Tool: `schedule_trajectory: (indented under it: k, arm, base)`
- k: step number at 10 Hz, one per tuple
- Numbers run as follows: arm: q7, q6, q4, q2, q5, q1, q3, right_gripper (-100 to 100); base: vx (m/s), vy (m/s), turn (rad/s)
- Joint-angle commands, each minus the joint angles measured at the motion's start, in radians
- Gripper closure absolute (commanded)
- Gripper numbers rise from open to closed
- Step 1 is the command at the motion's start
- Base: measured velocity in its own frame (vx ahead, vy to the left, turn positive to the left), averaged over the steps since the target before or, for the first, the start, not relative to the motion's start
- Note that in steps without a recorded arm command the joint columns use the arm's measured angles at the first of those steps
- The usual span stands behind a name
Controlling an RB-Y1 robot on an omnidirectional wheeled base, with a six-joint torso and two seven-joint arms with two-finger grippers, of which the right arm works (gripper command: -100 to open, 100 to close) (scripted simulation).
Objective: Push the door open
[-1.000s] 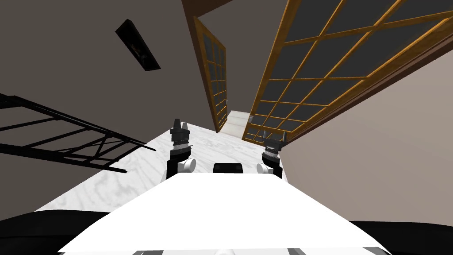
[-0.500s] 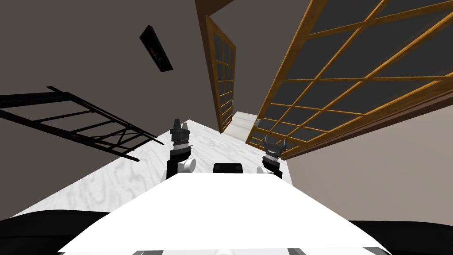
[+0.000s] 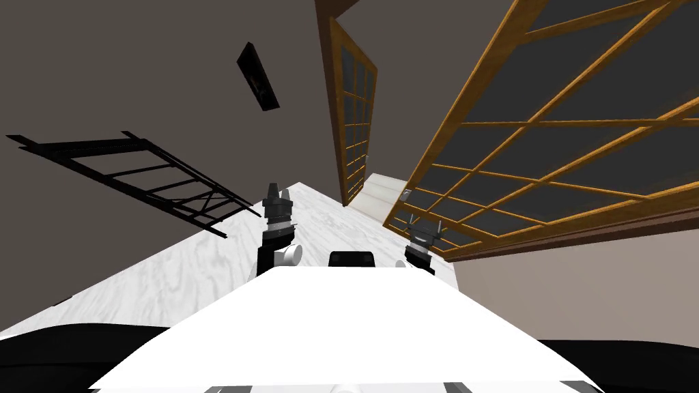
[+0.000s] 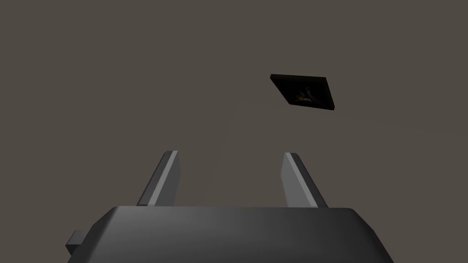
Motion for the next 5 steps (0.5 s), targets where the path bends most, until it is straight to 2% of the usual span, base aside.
schedule_trajectory:
  k: [1, 3, 5]
  arm:
    - [-0.032, -0.025, 0.042, -0.003, -0.027, 0.004, -0.002, -100]
    - [-0.058, -0.041, 0.075, 0.0, -0.056, 0.008, -0.002, -100]
    - [-0.096, -0.064, 0.125, 0.004, -0.1, 0.014, -0.003, -100]
  base:
    - [0.099, -0.064, 0.166]
    - [0.083, -0.056, 0.146]
    - [0.105, -0.084, 0.238]
